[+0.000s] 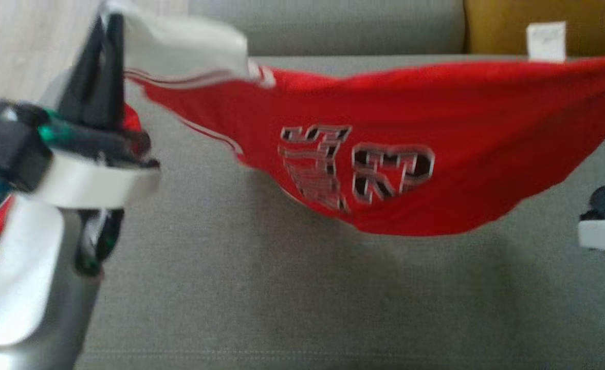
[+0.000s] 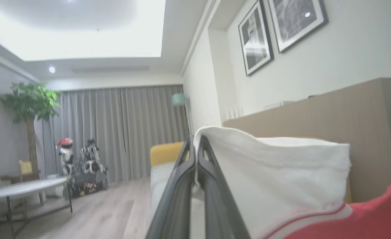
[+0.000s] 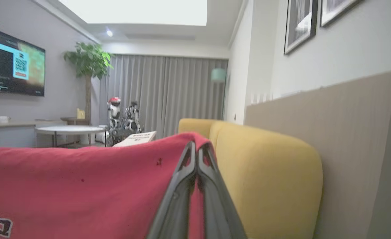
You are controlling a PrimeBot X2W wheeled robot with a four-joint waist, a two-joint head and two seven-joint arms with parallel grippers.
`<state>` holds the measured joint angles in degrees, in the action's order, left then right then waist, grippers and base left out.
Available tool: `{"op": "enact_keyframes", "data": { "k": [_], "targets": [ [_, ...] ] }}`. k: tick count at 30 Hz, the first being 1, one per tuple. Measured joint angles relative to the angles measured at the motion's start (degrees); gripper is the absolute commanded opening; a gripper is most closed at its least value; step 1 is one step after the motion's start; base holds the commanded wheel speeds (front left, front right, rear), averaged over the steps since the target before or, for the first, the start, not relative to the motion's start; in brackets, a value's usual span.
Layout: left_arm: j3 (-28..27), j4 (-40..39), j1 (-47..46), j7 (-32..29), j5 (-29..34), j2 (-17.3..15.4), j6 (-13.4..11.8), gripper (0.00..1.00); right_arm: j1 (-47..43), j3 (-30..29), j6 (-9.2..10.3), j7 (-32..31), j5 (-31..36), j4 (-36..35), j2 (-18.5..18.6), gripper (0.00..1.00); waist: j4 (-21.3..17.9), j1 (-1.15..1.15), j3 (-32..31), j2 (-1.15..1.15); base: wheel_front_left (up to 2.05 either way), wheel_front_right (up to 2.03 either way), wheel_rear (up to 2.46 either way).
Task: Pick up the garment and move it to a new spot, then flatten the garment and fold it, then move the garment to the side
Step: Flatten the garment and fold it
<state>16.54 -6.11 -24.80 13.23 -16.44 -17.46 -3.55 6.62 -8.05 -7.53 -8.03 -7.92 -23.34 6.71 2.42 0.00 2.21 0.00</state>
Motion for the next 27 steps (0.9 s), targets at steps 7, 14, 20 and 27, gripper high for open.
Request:
{"op": "enact_keyframes", "data": {
  "k": [7,14,20,27],
  "targets": [
    [-0.70,-6.66,-8.46,-5.16,1.32,-2.04,0.01,0.00,3.64,-1.26,0.00,-1.09,0.11,-6.54,1.34,0.00,0.39,0.00,-3.67,0.00,0.00,0.00,0.00],
    [-0.18,-6.83,-10.81,-7.70,1.14,-2.09,0.05,0.00,5.38,-2.01,0.00,-2.12,-1.15,-6.75,1.32,0.00,0.09,0.00,-4.51,0.00,0.00,0.00,0.00],
    [0.46,-2.25,-11.96,-7.84,-0.08,-1.72,1.15,0.00,7.30,-1.27,0.00,-2.58,-3.58,-2.60,1.37,0.00,0.08,0.00,-3.56,0.00,0.00,0.00,0.00],
    [1.37,9.92,-20.32,-5.65,-1.54,0.38,3.98,0.00,19.50,1.19,0.00,-1.34,-7.82,9.24,3.30,0.00,0.02,0.00,0.06,0.00,0.00,0.00,0.00]
  ]
}}
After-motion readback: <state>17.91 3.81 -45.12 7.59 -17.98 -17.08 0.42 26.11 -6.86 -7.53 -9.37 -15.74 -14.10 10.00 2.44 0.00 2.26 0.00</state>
